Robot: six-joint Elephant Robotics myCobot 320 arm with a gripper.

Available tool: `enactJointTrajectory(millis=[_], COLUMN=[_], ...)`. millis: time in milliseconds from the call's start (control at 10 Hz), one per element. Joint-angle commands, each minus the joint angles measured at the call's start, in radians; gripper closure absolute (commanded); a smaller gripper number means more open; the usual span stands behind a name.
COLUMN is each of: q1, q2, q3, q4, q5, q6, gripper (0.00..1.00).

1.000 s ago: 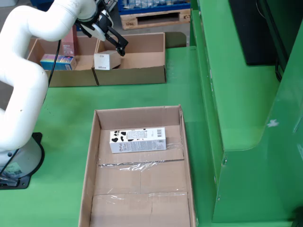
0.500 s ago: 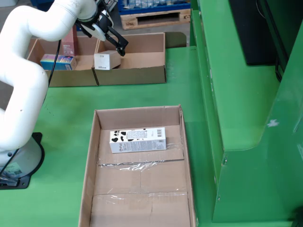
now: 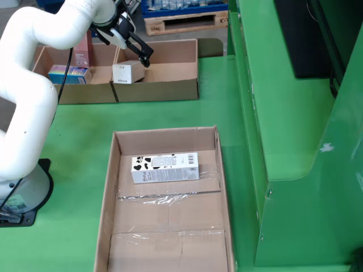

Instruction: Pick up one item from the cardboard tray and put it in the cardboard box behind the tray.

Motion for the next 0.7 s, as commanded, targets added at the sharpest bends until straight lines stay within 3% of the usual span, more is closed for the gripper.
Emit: enactJointTrajectory(millis=[0,600], q1=[-0.006,-0.093], q2=[0.033,0.041], q3=[0.026,0.026], q4=[0.012,0.049], q5=[0.003,-0.002], q6=[-0.007,0.012], gripper=[0.00,0.00])
